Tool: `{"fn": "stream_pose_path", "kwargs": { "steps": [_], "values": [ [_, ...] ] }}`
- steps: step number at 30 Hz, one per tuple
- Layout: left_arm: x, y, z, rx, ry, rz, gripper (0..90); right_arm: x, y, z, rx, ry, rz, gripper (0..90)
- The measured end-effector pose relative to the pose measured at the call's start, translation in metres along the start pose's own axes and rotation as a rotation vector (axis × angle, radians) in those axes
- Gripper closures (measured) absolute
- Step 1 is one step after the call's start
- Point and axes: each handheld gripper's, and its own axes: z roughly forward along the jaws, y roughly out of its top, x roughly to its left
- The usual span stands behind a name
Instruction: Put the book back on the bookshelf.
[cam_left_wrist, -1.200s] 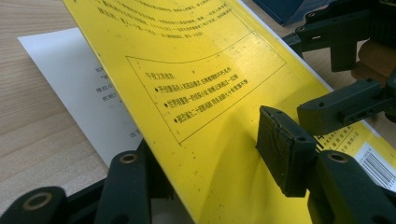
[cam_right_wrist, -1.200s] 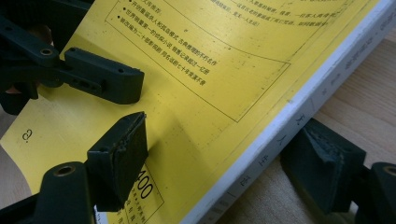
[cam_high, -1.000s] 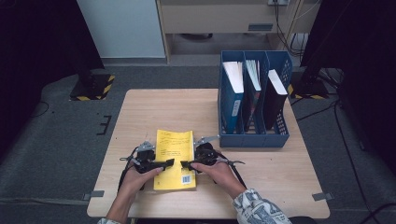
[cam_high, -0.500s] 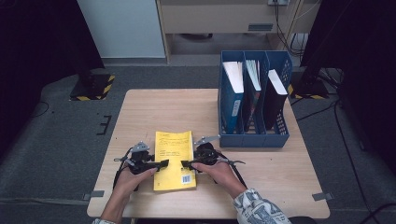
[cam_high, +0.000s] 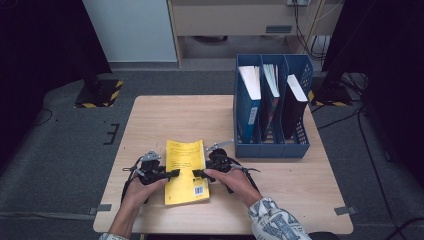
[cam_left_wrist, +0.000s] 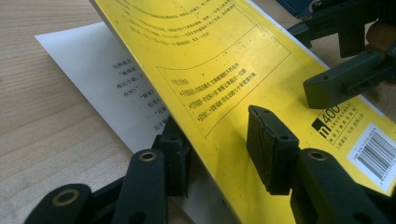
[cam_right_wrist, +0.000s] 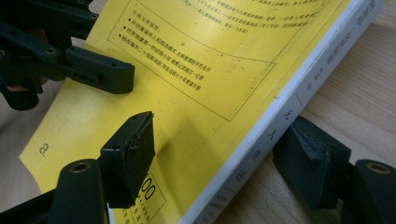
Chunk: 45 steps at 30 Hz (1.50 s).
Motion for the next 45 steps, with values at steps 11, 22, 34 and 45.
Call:
{"fn": "stream_pose_path", "kwargs": {
  "steps": [11, 22, 34, 45],
  "values": [
    [0.004, 0.000, 0.001, -0.009, -0.016, -0.002, 61.6, 0.005, 0.010, 0.007, 0.064, 0.030, -0.022, 35.5],
    [0.007, -0.001, -0.007, -0.017, 0.019, -0.038, 48.3, 0.012, 0.013, 0.011, 0.050, -0.010, -0.031, 38.2],
    [0.007, 0.009, -0.022, -0.031, 0.048, -0.025, 72.8, 0.023, 0.022, 0.006, 0.041, -0.024, -0.090, 45.3],
    [0.009, 0.011, -0.023, -0.043, 0.029, -0.021, 74.3, 0.021, 0.026, 0.012, 0.062, -0.004, -0.085, 43.9]
  ]
}}
